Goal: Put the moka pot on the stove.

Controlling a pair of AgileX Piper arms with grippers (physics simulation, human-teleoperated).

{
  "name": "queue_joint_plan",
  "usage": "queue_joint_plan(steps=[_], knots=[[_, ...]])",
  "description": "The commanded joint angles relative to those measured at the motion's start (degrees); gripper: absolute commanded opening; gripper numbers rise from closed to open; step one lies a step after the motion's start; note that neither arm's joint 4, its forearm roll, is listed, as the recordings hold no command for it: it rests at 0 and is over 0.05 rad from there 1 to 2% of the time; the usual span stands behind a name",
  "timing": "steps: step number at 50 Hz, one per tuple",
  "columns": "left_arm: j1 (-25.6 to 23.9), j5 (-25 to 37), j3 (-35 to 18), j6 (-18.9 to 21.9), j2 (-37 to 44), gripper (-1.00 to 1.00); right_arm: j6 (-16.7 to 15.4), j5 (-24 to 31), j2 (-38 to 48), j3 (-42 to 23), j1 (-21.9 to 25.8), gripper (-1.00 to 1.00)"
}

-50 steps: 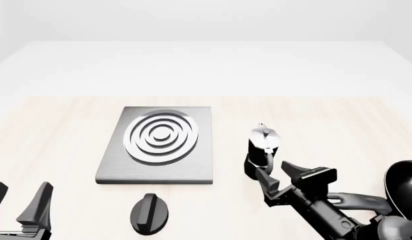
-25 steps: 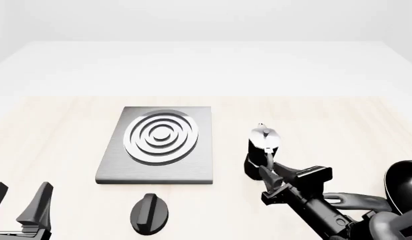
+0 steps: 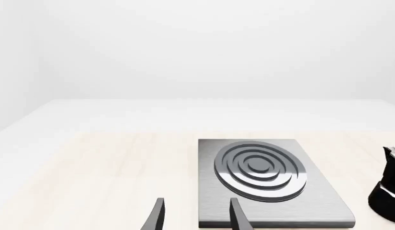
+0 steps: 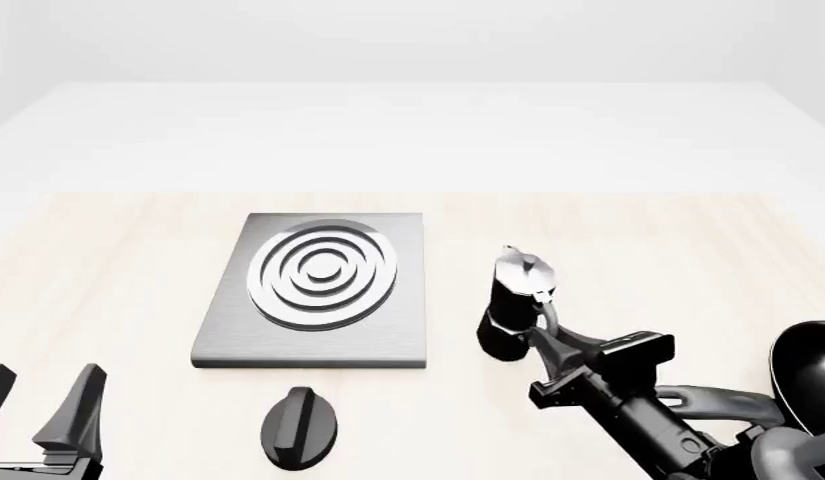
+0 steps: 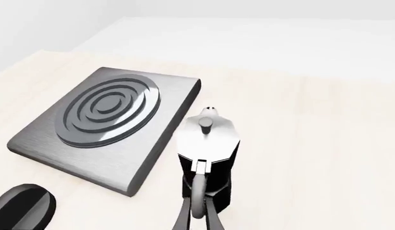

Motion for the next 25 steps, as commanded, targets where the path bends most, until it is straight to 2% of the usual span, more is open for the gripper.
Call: queue_joint_plan(steps=[1,5,25], knots=[[0.0,0.0,0.0,0.0,0.0,1.00,0.0,3.2,-3.6,-0.4,1.7,-1.00],[0.0,0.0,0.0,0.0,0.0,1.00,-0.4,6.5,-7.6,-0.5,1.7,-1.00],[0.0,0.0,0.0,0.0,0.0,1.00,-1.4,15.5,-19.0,-1.3,1.7,-1.00]])
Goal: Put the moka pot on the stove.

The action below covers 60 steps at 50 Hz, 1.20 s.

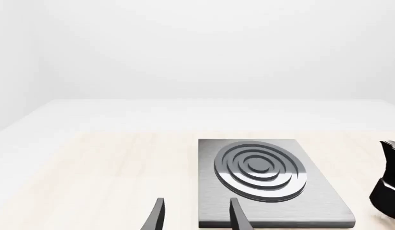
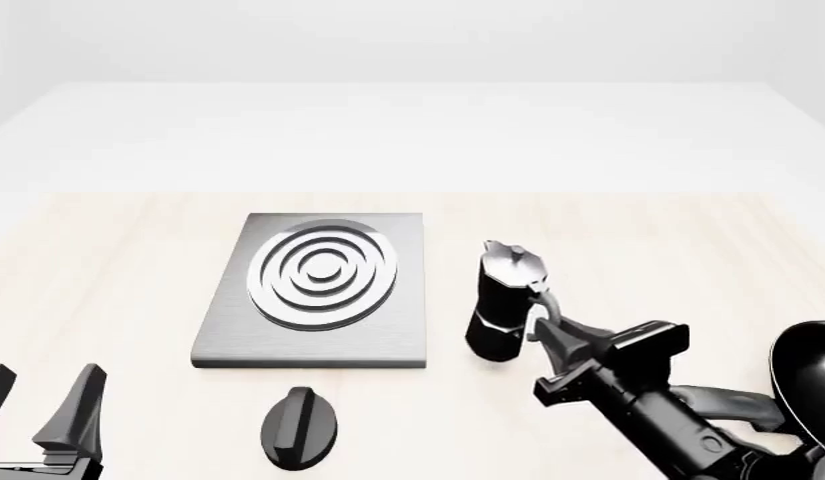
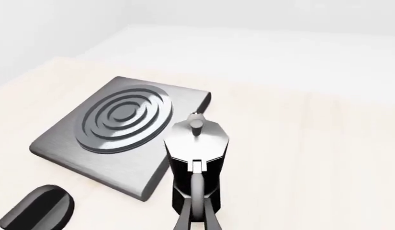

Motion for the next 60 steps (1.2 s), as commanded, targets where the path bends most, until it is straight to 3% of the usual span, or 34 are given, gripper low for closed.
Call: queue_joint_plan(steps=[1,17,31,42,60], knots=[[0.0,0.0,0.0,0.0,0.0,1.00,-0.4,6.1,-8.2,-1.1,0.1,-1.00],[0.0,0.0,0.0,0.0,0.0,1.00,-2.1,18.1,-21.0,-4.2,-0.2,-1.00],[0.0,0.0,0.0,0.0,0.0,1.00,-4.1,25.0,-25.5,-9.3,0.3,-1.00],[0.0,0.0,0.0,0.0,0.0,1.00,-4.9,27.9,-27.1,-12.4,-0.4,-1.00],[0.0,0.0,0.0,0.0,0.0,1.00,-6.4,28.7,-22.4,-19.5,0.3,-1.00]])
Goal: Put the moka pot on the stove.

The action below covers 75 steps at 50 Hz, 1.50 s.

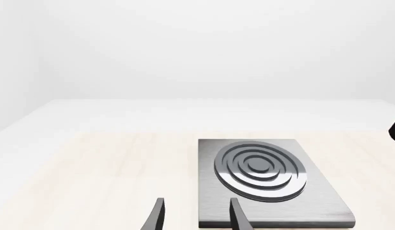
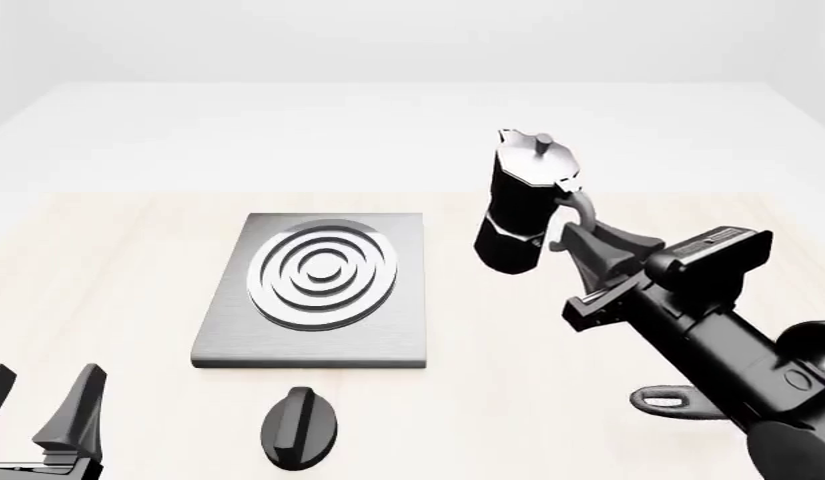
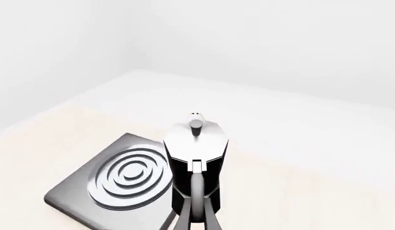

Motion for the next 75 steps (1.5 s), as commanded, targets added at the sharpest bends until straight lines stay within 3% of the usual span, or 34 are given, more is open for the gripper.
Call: queue_joint_plan(steps=[1,35,75], knots=[[0.0,0.0,0.0,0.0,0.0,1.00,-0.7,0.4,2.1,-5.0,0.6,-1.00],[0.0,0.0,0.0,0.0,0.0,1.00,0.1,-5.9,17.2,-15.9,4.6,-1.00],[0.0,0.0,0.0,0.0,0.0,1.00,0.2,-6.5,31.3,-26.7,9.8,-1.00]])
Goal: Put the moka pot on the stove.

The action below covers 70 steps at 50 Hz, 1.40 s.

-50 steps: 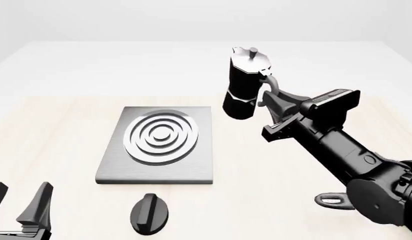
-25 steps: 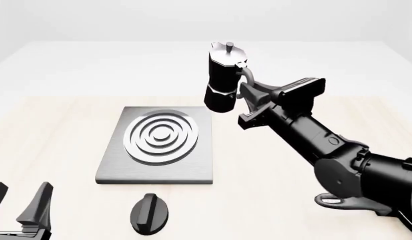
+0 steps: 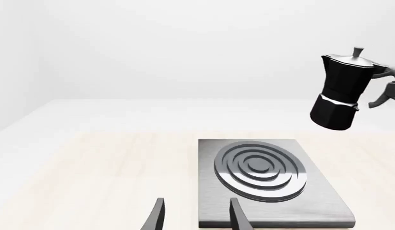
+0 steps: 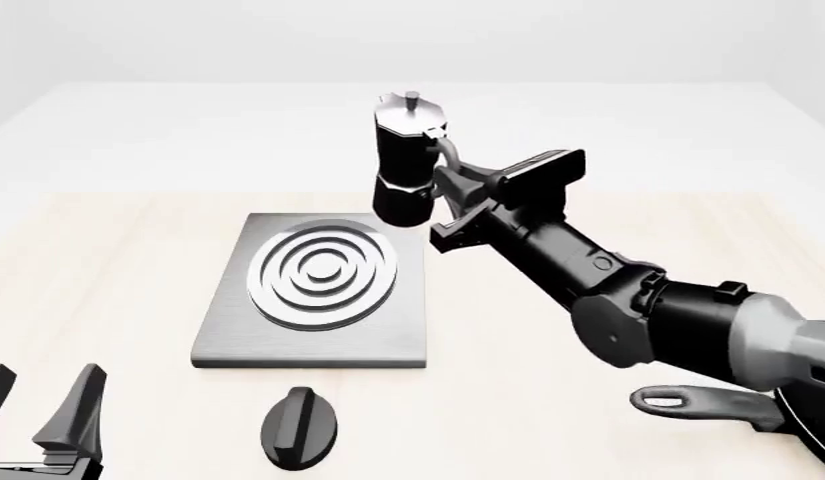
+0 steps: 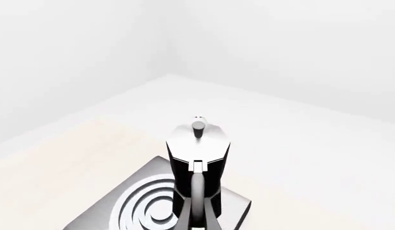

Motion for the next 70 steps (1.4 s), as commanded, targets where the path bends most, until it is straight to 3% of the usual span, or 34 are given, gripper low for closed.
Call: queue_joint_plan(steps=[1,70], knots=[[0.0,0.0,0.0,0.0,0.0,1.00,0.3,-0.3,2.9,-3.2,1.4,-1.00],[0.0,0.0,0.0,0.0,0.0,1.00,3.3,-2.2,17.0,-10.6,6.6,-1.00]])
